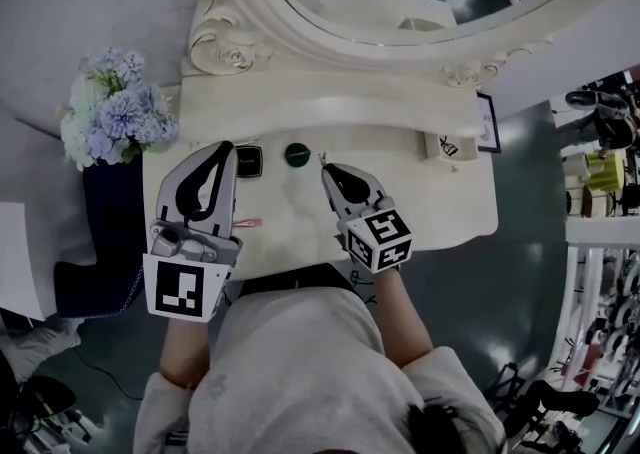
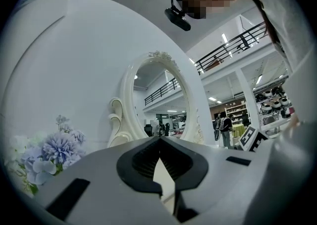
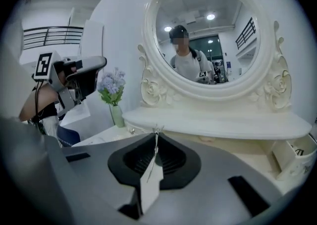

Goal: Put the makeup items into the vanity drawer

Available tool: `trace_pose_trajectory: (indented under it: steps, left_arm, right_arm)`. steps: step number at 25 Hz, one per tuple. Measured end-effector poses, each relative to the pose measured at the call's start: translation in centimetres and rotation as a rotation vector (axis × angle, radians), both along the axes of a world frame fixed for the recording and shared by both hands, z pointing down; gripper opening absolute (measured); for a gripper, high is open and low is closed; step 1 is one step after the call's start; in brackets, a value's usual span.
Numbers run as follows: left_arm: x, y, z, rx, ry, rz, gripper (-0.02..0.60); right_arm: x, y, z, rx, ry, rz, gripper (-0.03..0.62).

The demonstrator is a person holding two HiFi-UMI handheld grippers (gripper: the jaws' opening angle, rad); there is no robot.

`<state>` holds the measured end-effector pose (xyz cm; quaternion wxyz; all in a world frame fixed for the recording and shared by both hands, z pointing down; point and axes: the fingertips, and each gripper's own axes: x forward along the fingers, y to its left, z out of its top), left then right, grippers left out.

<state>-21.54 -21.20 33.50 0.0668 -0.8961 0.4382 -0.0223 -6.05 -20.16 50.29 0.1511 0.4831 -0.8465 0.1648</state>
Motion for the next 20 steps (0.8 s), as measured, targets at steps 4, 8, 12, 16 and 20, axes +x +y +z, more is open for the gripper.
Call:
trace_pose_trajectory:
  steps: [4, 8, 12, 16, 20]
  left_arm:
    - [0.8, 0.2, 0.0, -0.005, -0.002, 0.014, 0.014]
    - [2.0, 0.4, 0.0, -0.001, 0.007, 0.043, 0.014]
    - [3.6, 0.8, 0.2, -0.006, 0.002, 0.078, 0.014]
    - [5.8, 1.2, -0.2, -0.003, 0.012, 0.107, 0.014]
    - [7.9, 1.5, -0.6, 0.004, 0.004, 0.127, 0.014]
  right_arm:
    - [0.6, 0.4, -2.4, 0.071, -0.053, 0.019, 0.032]
    - [1.5, 0.7, -4.1, 0.122, -0.082, 0.043, 0.032]
    - [2.9, 1.2, -5.5, 0.163, -0.102, 0.077, 0.032]
    - [4.8, 1.9, -6.6, 0.195, -0.118, 0.112, 0.032]
    - [7.2, 2.3, -7.6, 0.224, -0.136, 0.147, 0.032]
